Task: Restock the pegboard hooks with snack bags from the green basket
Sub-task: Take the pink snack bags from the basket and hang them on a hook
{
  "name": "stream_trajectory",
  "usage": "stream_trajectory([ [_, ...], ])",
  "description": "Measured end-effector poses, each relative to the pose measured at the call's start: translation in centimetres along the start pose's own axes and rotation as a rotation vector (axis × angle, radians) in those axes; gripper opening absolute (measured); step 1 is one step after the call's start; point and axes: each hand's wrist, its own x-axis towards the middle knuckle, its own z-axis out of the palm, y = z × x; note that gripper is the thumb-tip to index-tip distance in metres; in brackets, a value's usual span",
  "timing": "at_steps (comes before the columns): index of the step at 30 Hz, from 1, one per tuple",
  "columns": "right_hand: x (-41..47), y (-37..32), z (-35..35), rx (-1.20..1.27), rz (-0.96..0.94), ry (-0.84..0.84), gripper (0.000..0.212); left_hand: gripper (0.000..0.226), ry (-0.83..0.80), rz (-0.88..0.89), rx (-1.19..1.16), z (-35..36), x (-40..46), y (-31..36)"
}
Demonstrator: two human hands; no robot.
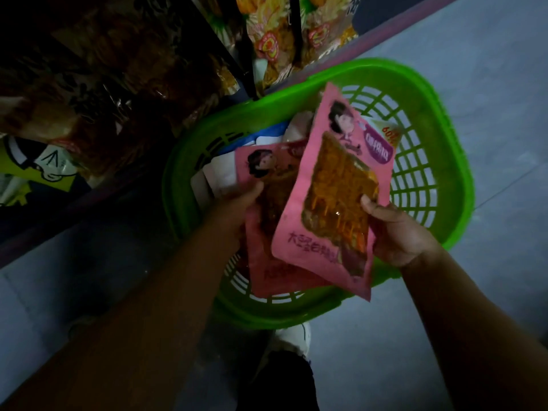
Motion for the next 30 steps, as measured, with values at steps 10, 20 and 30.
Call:
stream_trajectory([
  [10, -2.5, 0.3, 2.9, -0.234, -0.091, 0.2, 0.037, 0.012, 0.07, 0.184, 0.004, -1.8, -3.0, -0.1],
  [20, -20.3, -6.9, 13.8, -0.188, -0.279, 0.156, 0.019, 0.013, 0.262, 0.464, -0.069, -2.7, -25.8, 7.6],
  [30, -44.1, -17.7, 30.7, -0.416, -0.563, -0.144, 0.019, 0.021, 0.405, 0.719, -0.225, -6.8, -57.0, 16.0],
])
